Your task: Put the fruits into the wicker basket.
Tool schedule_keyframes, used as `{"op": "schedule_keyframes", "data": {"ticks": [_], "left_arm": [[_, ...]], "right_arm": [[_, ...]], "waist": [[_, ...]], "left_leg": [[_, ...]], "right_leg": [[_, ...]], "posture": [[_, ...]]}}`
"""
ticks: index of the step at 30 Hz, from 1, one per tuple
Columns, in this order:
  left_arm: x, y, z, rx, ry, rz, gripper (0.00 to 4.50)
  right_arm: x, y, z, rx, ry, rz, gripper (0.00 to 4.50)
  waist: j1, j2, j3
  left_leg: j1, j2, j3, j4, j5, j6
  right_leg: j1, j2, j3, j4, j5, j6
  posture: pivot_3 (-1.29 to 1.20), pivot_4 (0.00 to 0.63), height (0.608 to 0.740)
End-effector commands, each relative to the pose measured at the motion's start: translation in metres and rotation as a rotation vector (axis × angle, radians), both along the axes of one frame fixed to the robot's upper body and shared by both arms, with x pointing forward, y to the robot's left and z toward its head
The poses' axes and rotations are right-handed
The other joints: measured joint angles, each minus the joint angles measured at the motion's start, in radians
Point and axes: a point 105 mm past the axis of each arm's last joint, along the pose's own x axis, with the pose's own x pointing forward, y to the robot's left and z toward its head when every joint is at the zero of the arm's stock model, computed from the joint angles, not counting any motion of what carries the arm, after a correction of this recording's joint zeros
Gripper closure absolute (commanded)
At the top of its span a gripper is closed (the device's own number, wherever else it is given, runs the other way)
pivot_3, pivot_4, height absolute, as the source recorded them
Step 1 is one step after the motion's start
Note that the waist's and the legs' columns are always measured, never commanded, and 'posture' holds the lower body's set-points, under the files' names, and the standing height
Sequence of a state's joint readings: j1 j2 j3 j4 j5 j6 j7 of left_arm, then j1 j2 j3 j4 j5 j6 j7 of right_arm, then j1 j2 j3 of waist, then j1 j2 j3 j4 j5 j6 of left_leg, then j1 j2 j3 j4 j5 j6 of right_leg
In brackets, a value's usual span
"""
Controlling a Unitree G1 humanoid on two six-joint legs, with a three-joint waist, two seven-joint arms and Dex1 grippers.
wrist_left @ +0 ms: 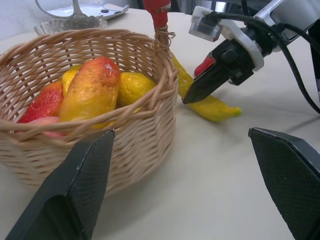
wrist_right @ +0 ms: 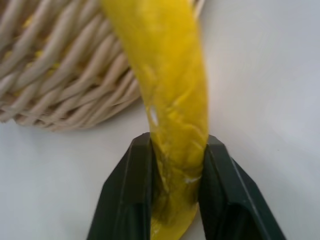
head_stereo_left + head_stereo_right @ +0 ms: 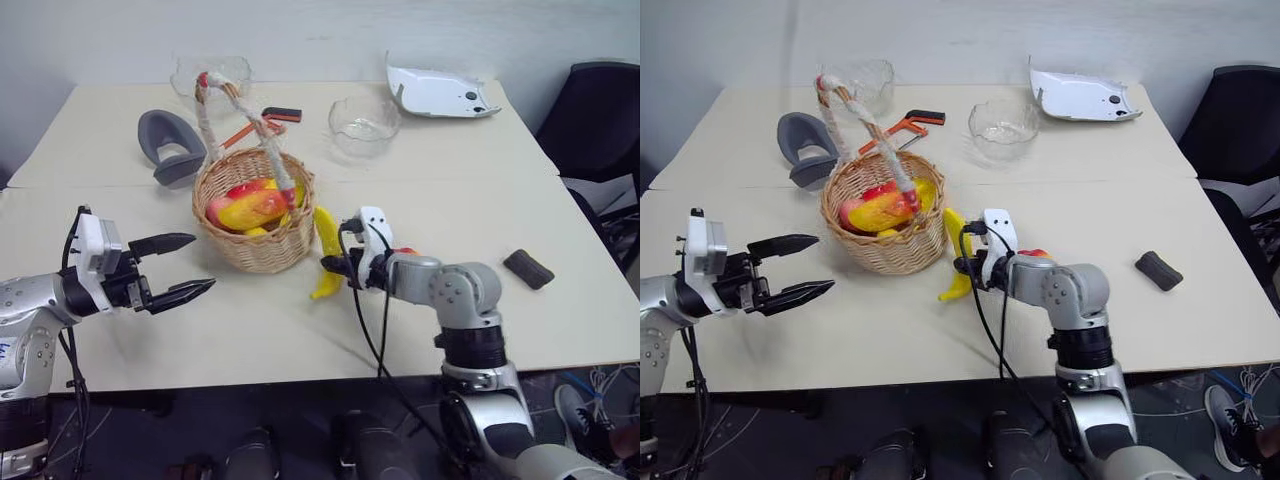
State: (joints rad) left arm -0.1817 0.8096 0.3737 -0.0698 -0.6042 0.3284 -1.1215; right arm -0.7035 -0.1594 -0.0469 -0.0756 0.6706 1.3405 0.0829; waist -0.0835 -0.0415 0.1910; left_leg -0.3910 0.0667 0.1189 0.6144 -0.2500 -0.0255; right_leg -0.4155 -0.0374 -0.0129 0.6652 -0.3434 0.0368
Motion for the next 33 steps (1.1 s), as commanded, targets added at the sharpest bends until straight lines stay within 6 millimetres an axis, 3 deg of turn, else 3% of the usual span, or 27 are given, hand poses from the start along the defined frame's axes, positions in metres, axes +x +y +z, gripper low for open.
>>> {"op": "schedule_keyframes", "data": {"ticks": [1, 5, 8, 9, 16, 20, 23, 26, 28, 33], "left_arm": [[-0.005, 0.0, 0.003, -0.006, 0.002, -0.007, 0.0], [-0.006, 0.006, 0.0, -0.011, 0.02, 0.014, 0.0], [-0.006, 0.012, 0.001, -0.029, 0.014, 0.046, 0.0], [-0.006, 0.013, 0.002, -0.035, 0.012, 0.054, 0.0], [-0.009, 0.012, 0.0, -0.045, 0.012, 0.076, 0.0], [-0.005, 0.014, 0.0, -0.053, -0.009, 0.108, 0.0], [-0.006, 0.013, 0.004, -0.086, -0.02, 0.111, 0.0], [-0.008, 0.013, 0.01, -0.158, -0.01, 0.111, 0.0], [-0.006, 0.012, 0.019, -0.218, -0.028, 0.127, 0.0], [-0.001, 0.009, 0.03, -0.281, -0.081, 0.15, 0.0]], "right_arm": [[-0.024, -0.019, 0.025, -0.022, -0.015, 0.219, 3.89], [-0.055, -0.034, 0.033, -0.146, -0.016, 0.475, 3.89], [-0.08, -0.028, 0.046, -0.178, -0.073, 0.703, 3.89], [-0.075, -0.026, 0.051, -0.182, -0.117, 0.698, 3.89], [0.032, -0.026, 0.119, -0.206, -0.434, 0.333, 3.89], [0.066, -0.016, 0.143, -0.19, -0.486, 0.261, 3.89], [0.08, 0.008, 0.159, -0.102, -0.514, 0.246, 3.89], [0.076, 0.044, 0.177, 0.063, -0.497, 0.299, 3.89], [0.071, 0.063, 0.181, 0.096, -0.502, 0.343, 3.89], [0.066, 0.092, 0.179, 0.106, -0.515, 0.393, 3.89]], "waist": [[0.004, 0.0, 0.0], [0.005, 0.003, 0.002], [-0.005, 0.002, 0.001], [-0.005, 0.002, 0.001], [-0.006, 0.003, 0.002], [-0.001, 0.003, 0.002], [-0.004, 0.003, 0.002], [-0.009, 0.003, 0.002], [-0.011, 0.003, 0.002], [-0.006, 0.003, 0.002]], "left_leg": [[0.0, 0.0, 0.0, 0.0, 0.0, 0.001], [-0.002, -0.002, 0.0, 0.0, -0.003, 0.005], [-0.001, 0.0, 0.0, 0.0, -0.003, 0.004], [0.0, 0.001, 0.0, -0.001, -0.003, 0.003], [0.0, 0.004, 0.001, 0.004, -0.002, 0.0], [-0.001, 0.004, 0.002, 0.005, -0.002, 0.0], [-0.002, 0.004, 0.003, 0.006, -0.003, 0.0], [-0.011, 0.005, 0.005, 0.007, 0.0, -0.004], [-0.018, 0.006, 0.005, 0.012, 0.001, -0.006], [-0.018, 0.007, 0.004, 0.015, -0.001, -0.005]], "right_leg": [[0.0, 0.0, 0.0, -0.001, 0.0, 0.0], [0.0, -0.002, -0.001, -0.004, 0.0, 0.001], [0.0, 0.001, -0.001, -0.005, 0.0, 0.001], [0.0, 0.002, 0.0, -0.005, 0.0, 0.001], [0.0, 0.005, 0.003, -0.002, 0.003, 0.0], [-0.001, 0.005, 0.003, -0.003, 0.004, -0.001], [-0.002, 0.005, 0.003, -0.003, 0.004, -0.001], [-0.011, 0.006, 0.004, 0.0, 0.004, -0.001], [-0.019, 0.006, 0.005, 0.008, 0.004, -0.001], [-0.017, 0.006, 0.004, 0.007, 0.003, -0.001]], "posture": [[0.0, 0.15, 0.74], [0.0, 0.15, 0.74], [0.0, 0.15, 0.74], [0.0, 0.15, 0.74], [0.0, 0.15, 0.74], [0.0, 0.15, 0.74], [0.0, 0.15, 0.74], [0.0, 0.15, 0.74], [0.0, 0.15, 0.74], [0.0, 0.15, 0.74]]}}
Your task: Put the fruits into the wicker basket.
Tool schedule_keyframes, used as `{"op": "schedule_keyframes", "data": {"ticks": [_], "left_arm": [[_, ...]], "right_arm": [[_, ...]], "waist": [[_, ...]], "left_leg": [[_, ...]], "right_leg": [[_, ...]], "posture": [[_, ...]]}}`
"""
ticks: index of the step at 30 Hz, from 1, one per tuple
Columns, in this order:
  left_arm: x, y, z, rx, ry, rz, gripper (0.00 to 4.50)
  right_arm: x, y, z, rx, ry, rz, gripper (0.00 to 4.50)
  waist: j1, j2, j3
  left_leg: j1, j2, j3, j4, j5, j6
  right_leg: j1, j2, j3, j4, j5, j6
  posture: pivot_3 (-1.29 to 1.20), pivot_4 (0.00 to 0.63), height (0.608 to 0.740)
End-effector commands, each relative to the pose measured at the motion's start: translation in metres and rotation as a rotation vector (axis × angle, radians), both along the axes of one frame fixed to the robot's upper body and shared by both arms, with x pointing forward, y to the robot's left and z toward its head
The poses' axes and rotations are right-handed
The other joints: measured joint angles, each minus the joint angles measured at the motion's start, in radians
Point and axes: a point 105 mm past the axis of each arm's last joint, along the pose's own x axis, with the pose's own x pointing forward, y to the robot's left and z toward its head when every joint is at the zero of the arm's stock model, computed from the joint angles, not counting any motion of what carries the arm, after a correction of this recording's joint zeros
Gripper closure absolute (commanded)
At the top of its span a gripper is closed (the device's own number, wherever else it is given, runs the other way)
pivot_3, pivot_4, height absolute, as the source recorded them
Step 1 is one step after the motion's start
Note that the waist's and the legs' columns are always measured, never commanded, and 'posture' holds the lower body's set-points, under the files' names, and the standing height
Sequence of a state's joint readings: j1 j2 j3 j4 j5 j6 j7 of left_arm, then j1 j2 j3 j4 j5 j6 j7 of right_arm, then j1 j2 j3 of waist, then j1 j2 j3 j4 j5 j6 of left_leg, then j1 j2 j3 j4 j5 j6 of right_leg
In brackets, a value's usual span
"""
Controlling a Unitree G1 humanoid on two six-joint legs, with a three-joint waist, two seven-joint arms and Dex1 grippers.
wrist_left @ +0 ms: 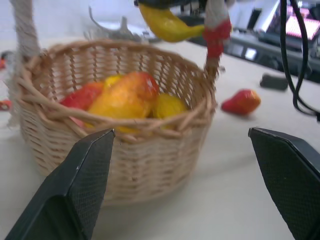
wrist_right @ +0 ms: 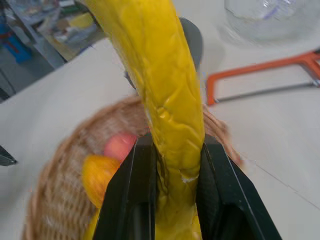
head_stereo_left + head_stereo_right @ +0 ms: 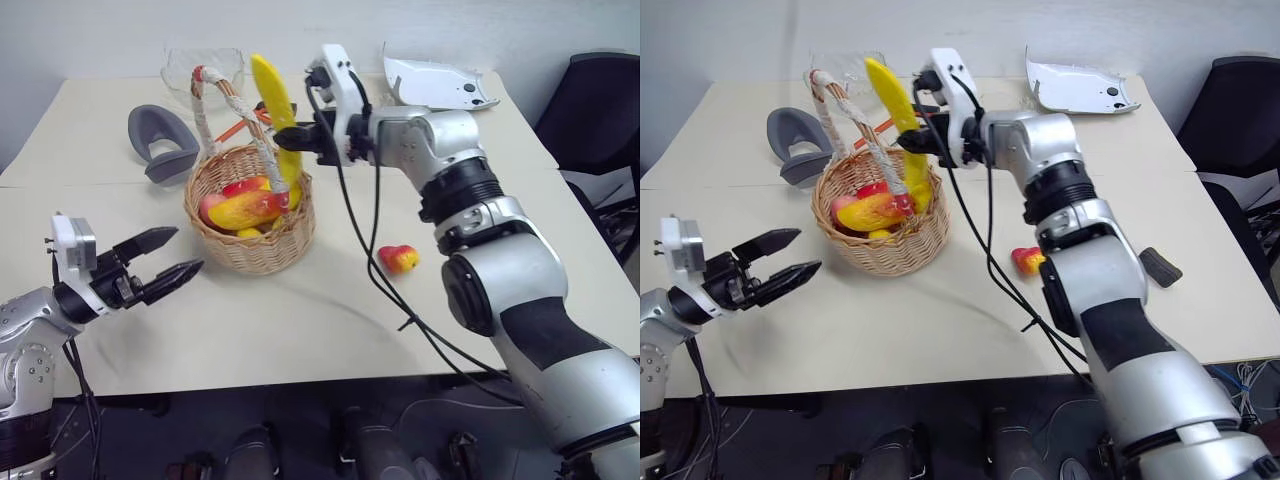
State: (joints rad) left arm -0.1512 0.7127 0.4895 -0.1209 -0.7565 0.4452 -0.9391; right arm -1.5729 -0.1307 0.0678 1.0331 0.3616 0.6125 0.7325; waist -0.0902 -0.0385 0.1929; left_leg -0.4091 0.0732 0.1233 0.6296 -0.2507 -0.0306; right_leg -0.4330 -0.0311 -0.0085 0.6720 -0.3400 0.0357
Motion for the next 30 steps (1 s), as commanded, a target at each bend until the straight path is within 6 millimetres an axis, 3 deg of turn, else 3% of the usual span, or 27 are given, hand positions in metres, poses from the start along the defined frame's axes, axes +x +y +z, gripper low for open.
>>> {"op": "schedule_keyframes", "data": {"ticks": [1, 4, 9, 12, 16, 20, 23, 27, 30], "left_arm": [[-0.003, -0.004, 0.018, -0.007, -0.083, 0.008, 0.0], [-0.004, -0.007, 0.017, -0.001, -0.089, 0.009, 0.0], [-0.003, -0.008, 0.015, 0.02, -0.094, 0.021, 0.0], [-0.001, -0.007, 0.017, 0.015, -0.108, 0.04, 0.0], [0.001, -0.01, 0.016, 0.014, -0.117, 0.042, 0.0], [0.001, -0.017, 0.012, 0.028, -0.119, 0.014, 0.0], [-0.002, -0.02, 0.009, 0.06, -0.117, -0.017, 0.0], [-0.008, -0.03, -0.006, 0.167, -0.072, -0.108, 0.0], [-0.011, -0.038, -0.015, 0.202, -0.049, -0.17, 0.0]], "right_arm": [[-0.004, 0.011, 0.012, 0.022, -0.048, 0.035, 3.89], [-0.004, 0.014, 0.0, 0.006, -0.022, 0.048, 3.89], [0.003, 0.006, -0.017, -0.033, -0.028, 0.025, 2.2], [0.005, 0.0, -0.011, -0.041, -0.075, 0.02, 1.35], [0.01, -0.027, 0.011, -0.015, -0.191, 0.009, 0.05], [0.009, -0.078, 0.034, 0.043, -0.362, -0.006, 0.02], [-0.009, -0.12, 0.043, 0.1, -0.507, 0.024, 0.02], [-0.052, -0.187, 0.011, 0.085, -0.564, -0.066, 0.02], [-0.086, -0.217, -0.012, 0.153, -0.56, -0.197, 0.02]], "waist": [[0.002, 0.0, 0.0], [0.004, 0.0, 0.0], [0.003, 0.0, 0.0], [0.001, 0.0, 0.0], [0.005, 0.0, 0.0], [0.01, 0.0, 0.0], [0.014, 0.0, 0.0], [0.032, 0.0, 0.0], [0.033, 0.002, 0.0]], "left_leg": [[0.0, 0.0, 0.0, 0.001, 0.0, 0.0], [0.001, -0.002, 0.0, 0.001, -0.001, 0.002], [0.002, -0.001, -0.002, 0.001, 0.0, 0.001], [0.002, -0.001, -0.001, 0.001, 0.0, 0.0], [0.002, -0.001, -0.002, 0.001, 0.0, 0.0], [0.002, -0.002, -0.002, 0.001, 0.0, 0.001], [0.002, -0.002, -0.002, 0.001, 0.0, 0.001], [0.002, -0.001, -0.003, 0.0, -0.001, 0.0], [0.002, 0.0, -0.002, -0.001, -0.002, -0.001]], "right_leg": [[0.001, 0.0, 0.0, -0.001, 0.0, 0.0], [0.003, -0.002, 0.0, 0.0, 0.0, 0.001], [0.002, -0.001, -0.001, 0.001, 0.0, 0.0], [0.002, -0.001, -0.001, 0.002, 0.0, 0.0], [0.002, -0.001, -0.001, 0.002, 0.0, 0.0], [0.003, -0.001, -0.001, 0.001, 0.0, 0.0], [0.004, -0.001, -0.001, 0.0, 0.0, 0.001], [0.005, 0.0, -0.001, -0.003, 0.0, 0.001], [0.005, 0.001, -0.001, -0.005, 0.0, 0.001]], "posture": [[0.0, 0.15, 0.74], [0.0, 0.15, 0.74], [0.0, 0.15, 0.74], [0.0, 0.15, 0.74], [0.0, 0.15, 0.74], [0.0, 0.15, 0.74], [0.0, 0.15, 0.74], [0.0, 0.15, 0.74], [0.0, 0.15, 0.74]]}}
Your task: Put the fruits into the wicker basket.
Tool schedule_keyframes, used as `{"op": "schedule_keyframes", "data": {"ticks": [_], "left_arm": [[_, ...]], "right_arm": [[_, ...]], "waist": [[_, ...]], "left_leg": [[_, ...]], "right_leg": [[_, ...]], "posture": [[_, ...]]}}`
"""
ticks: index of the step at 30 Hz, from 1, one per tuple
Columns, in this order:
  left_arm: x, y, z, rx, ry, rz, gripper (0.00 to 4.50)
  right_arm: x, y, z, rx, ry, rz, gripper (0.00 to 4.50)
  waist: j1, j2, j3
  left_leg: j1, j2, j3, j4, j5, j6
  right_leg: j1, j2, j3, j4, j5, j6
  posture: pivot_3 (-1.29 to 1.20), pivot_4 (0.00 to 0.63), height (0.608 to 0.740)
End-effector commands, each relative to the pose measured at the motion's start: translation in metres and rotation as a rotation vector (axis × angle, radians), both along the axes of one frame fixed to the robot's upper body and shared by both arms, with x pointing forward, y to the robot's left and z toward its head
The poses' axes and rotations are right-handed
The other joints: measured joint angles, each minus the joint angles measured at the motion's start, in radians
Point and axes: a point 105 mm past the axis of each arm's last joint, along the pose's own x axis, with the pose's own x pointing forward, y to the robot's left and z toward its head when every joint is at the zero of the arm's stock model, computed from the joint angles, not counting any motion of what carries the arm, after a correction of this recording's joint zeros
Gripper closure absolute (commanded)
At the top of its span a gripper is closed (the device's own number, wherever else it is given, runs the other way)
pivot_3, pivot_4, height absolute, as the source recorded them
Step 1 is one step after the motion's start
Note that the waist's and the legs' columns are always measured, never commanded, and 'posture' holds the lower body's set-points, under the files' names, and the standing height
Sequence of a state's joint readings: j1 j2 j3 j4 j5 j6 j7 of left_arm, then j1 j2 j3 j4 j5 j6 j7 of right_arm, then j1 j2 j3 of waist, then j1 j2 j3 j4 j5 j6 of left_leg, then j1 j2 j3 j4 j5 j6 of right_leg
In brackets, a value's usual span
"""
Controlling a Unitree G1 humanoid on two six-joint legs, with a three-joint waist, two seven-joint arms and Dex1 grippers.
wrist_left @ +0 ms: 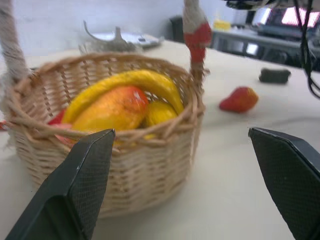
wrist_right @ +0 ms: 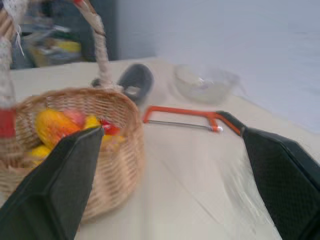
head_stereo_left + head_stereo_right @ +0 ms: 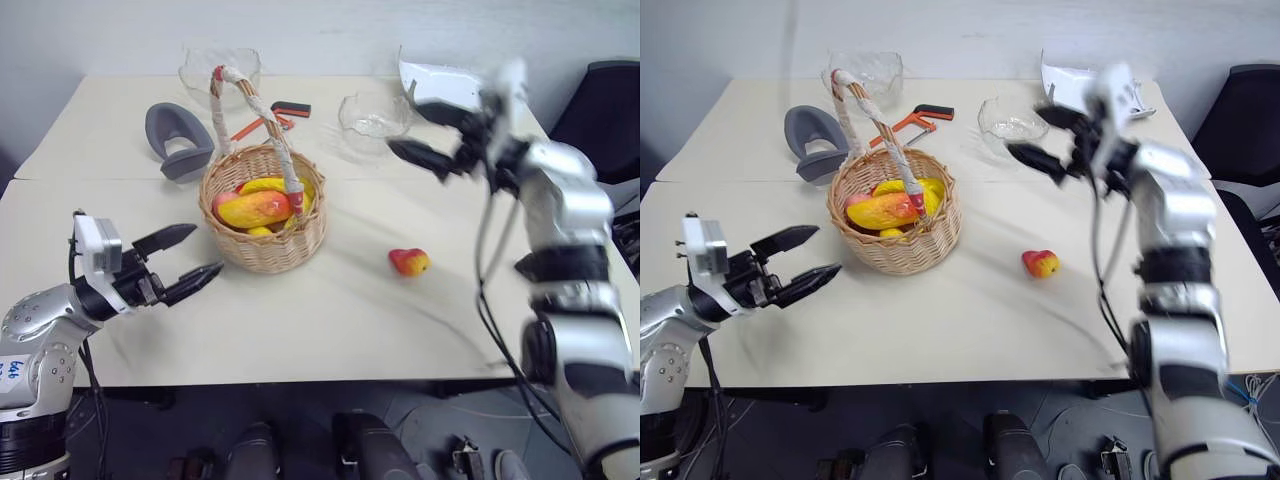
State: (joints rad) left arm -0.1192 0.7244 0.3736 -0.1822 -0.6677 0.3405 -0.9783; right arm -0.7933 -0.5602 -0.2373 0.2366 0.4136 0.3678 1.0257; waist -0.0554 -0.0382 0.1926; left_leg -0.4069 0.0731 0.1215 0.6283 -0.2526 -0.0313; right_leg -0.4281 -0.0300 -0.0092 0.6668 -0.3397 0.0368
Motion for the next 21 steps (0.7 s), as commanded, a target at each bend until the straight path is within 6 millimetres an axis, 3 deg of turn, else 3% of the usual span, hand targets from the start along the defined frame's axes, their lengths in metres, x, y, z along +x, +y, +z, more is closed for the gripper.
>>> {"op": "schedule_keyframes", "data": {"ticks": [1, 4, 6, 9, 12, 15, 21], "left_arm": [[-0.007, -0.015, -0.002, 0.058, -0.014, -0.099, 0.0], [-0.01, -0.028, -0.008, 0.096, -0.018, -0.164, 0.0], [-0.009, -0.031, -0.011, 0.118, -0.039, -0.174, 0.0], [-0.007, -0.039, -0.016, 0.125, -0.047, -0.194, 0.0], [-0.006, -0.043, -0.019, 0.105, -0.036, -0.2, 0.0], [-0.007, -0.045, -0.026, 0.121, -0.016, -0.223, 0.0], [-0.003, -0.046, -0.025, 0.118, -0.028, -0.217, 0.0]], "right_arm": [[-0.048, -0.018, 0.004, 0.045, -0.109, -0.073, 0.02], [-0.088, -0.026, -0.042, -0.101, -0.093, -0.114, 0.02], [-0.102, -0.031, -0.056, -0.14, -0.079, -0.141, 0.02], [-0.136, -0.055, -0.093, -0.189, 0.014, -0.261, 0.02], [-0.156, -0.073, -0.118, -0.242, 0.085, -0.341, 0.02], [-0.153, -0.077, -0.123, -0.218, 0.098, -0.376, 0.02], [-0.113, -0.046, -0.117, -0.228, 0.139, -0.285, 0.02]], "waist": [[-0.001, 0.003, 0.001], [-0.001, 0.003, 0.0], [-0.004, 0.003, 0.0], [0.0, 0.003, 0.0], [0.002, 0.003, 0.0], [-0.008, 0.003, 0.0], [-0.017, 0.003, 0.0]], "left_leg": [[0.0, 0.0, 0.002, 0.0, 0.0, 0.0], [0.002, 0.002, 0.0, 0.0, 0.0, 0.0], [0.005, 0.002, 0.001, 0.0, -0.001, 0.002], [0.011, 0.0, 0.003, 0.0, 0.002, 0.004], [0.026, 0.0, -0.001, -0.005, 0.001, 0.003], [0.032, 0.0, 0.003, -0.007, 0.001, 0.005], [0.038, -0.001, 0.002, -0.011, -0.001, 0.006]], "right_leg": [[0.0, 0.001, 0.002, 0.0, 0.0, 0.0], [0.001, 0.004, 0.003, -0.001, 0.0, 0.0], [0.003, 0.005, 0.004, 0.002, 0.0, 0.0], [0.006, 0.005, 0.007, 0.004, 0.004, 0.0], [0.024, 0.006, 0.005, -0.007, 0.003, 0.0], [0.03, 0.005, 0.008, -0.01, 0.004, 0.0], [0.033, 0.005, 0.009, -0.01, 0.003, 0.0]], "posture": [[0.0, 0.15, 0.74], [0.0, 0.15, 0.74], [0.0, 0.15, 0.74], [0.0, 0.15, 0.74], [0.0, 0.15, 0.74], [0.0, 0.15, 0.74], [0.0, 0.15, 0.74]]}}
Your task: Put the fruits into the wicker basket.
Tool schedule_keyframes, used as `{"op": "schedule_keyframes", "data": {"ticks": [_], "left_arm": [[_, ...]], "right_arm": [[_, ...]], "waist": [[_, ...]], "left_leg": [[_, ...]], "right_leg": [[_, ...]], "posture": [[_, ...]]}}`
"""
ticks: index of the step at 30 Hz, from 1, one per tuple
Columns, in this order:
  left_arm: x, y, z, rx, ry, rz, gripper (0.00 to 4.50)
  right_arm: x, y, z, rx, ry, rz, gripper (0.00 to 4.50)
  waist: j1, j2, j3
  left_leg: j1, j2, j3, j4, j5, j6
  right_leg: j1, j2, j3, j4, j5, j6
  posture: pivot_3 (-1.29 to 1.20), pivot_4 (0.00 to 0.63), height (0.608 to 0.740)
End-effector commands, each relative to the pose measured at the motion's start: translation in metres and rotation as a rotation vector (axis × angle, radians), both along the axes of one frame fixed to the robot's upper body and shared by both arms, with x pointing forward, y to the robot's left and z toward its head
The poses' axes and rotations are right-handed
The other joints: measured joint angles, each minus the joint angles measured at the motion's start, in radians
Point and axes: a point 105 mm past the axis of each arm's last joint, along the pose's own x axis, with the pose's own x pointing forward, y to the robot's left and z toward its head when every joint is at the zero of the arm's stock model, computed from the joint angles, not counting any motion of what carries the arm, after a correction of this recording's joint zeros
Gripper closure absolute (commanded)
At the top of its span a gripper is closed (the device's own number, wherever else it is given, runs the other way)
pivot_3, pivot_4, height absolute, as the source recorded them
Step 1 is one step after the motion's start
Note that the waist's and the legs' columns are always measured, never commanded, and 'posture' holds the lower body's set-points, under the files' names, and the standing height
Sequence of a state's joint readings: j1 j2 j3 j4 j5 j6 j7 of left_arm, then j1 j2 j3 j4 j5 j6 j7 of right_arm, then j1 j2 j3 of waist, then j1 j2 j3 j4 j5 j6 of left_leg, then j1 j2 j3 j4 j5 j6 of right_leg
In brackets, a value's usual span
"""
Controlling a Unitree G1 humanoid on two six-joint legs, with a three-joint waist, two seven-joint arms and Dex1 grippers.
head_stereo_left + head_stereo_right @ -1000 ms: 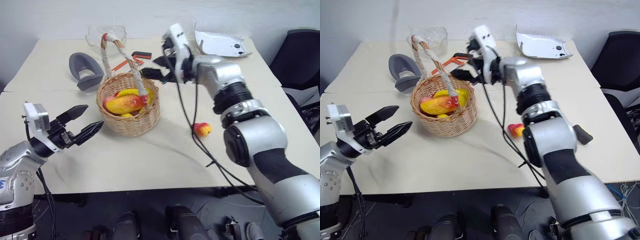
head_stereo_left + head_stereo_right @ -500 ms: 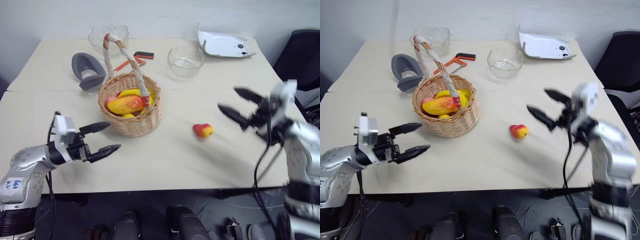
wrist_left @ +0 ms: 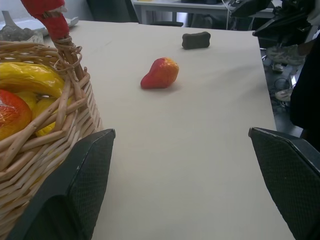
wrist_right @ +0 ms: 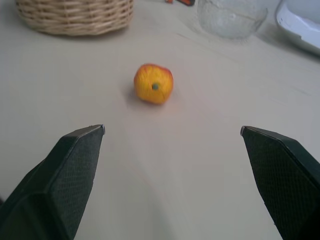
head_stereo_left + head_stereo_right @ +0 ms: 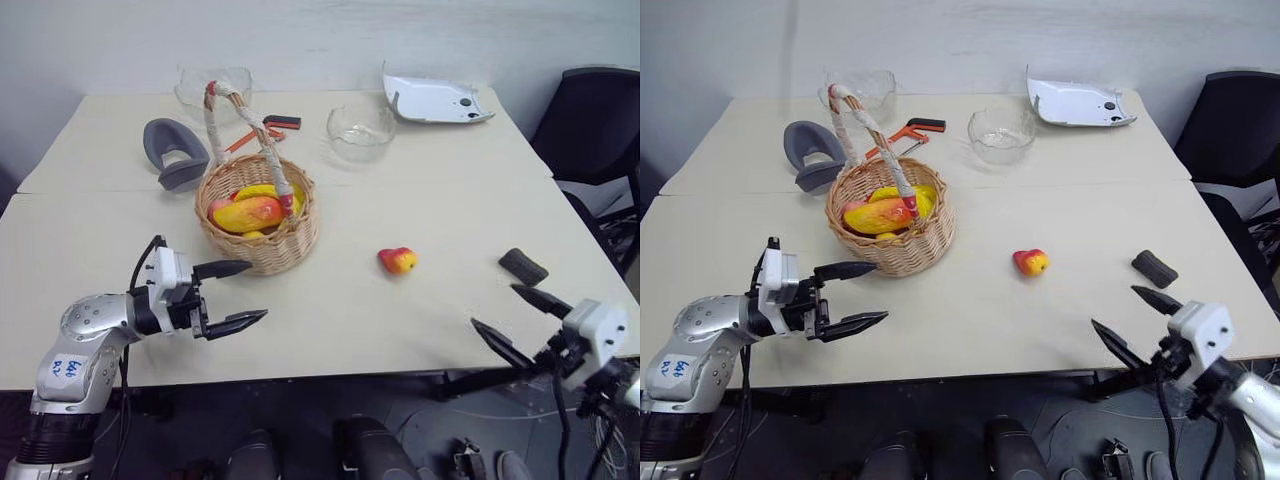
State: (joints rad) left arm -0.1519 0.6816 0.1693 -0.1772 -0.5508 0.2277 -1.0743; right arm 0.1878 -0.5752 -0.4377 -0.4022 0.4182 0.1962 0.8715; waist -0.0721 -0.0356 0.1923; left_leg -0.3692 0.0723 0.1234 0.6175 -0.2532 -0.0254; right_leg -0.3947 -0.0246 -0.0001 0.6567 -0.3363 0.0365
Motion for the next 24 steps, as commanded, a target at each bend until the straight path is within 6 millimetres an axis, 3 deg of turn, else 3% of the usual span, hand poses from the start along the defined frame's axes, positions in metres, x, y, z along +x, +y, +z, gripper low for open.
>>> {"op": "schedule_keyframes", "data": {"ticks": [1, 4, 8, 12, 18, 22, 24], "left_arm": [[0.002, 0.0, 0.005, 0.002, -0.04, 0.003, 0.0], [0.003, 0.0, 0.006, -0.004, -0.045, 0.012, 0.0], [0.002, 0.001, 0.006, -0.003, -0.047, 0.019, 0.0], [-0.003, 0.004, 0.005, -0.002, -0.049, 0.029, 0.0], [-0.008, 0.006, 0.004, 0.0, -0.049, 0.051, 0.0], [-0.008, 0.006, 0.007, -0.001, -0.058, 0.062, 0.0], [-0.009, 0.008, 0.01, -0.01, -0.059, 0.079, 0.0]], "right_arm": [[0.023, 0.014, 0.002, -0.023, 0.06, 0.021, 0.02], [0.046, 0.023, -0.001, -0.018, 0.126, 0.018, 0.02], [0.086, 0.05, -0.006, -0.052, 0.178, 0.073, 0.02], [0.111, 0.062, -0.009, -0.079, 0.204, 0.076, 0.02], [0.127, 0.071, -0.019, -0.071, 0.269, 0.083, 0.02], [0.126, 0.076, -0.017, -0.06, 0.289, 0.132, 0.02], [0.122, 0.076, -0.013, -0.05, 0.298, 0.165, 0.41]], "waist": [[0.0, 0.0, 0.0], [0.009, 0.0, 0.0], [0.01, 0.0, 0.0], [0.013, 0.0, 0.0], [0.016, 0.0, 0.0], [0.016, 0.0, 0.0], [0.014, 0.0, 0.0]], "left_leg": [[0.0, 0.0, 0.0, -0.001, 0.0, 0.0], [-0.002, -0.001, 0.0, -0.001, -0.001, -0.001], [-0.002, -0.001, 0.001, -0.002, -0.001, -0.002], [-0.003, -0.001, 0.002, -0.002, -0.001, -0.001], [-0.008, -0.001, 0.003, -0.001, -0.001, -0.002], [-0.009, -0.001, 0.003, 0.0, -0.001, -0.001], [-0.009, -0.001, 0.003, 0.0, -0.002, -0.001]], "right_leg": [[-0.001, 0.0, 0.0, 0.0, 0.0, 0.0], [-0.002, 0.0, 0.0, 0.0, 0.0, 0.0], [-0.004, 0.0, 0.002, 0.0, -0.001, 0.001], [-0.005, 0.0, 0.001, 0.0, -0.001, 0.001], [-0.01, -0.001, 0.002, 0.0, -0.001, 0.002], [-0.012, -0.001, 0.003, 0.002, -0.001, 0.002], [-0.012, -0.001, 0.003, 0.002, -0.001, 0.002]], "posture": [[0.0, 0.15, 0.74], [0.0, 0.15, 0.74], [0.0, 0.15, 0.74], [0.0, 0.15, 0.74], [0.0, 0.15, 0.74], [0.0, 0.15, 0.74], [0.0, 0.15, 0.74]]}}
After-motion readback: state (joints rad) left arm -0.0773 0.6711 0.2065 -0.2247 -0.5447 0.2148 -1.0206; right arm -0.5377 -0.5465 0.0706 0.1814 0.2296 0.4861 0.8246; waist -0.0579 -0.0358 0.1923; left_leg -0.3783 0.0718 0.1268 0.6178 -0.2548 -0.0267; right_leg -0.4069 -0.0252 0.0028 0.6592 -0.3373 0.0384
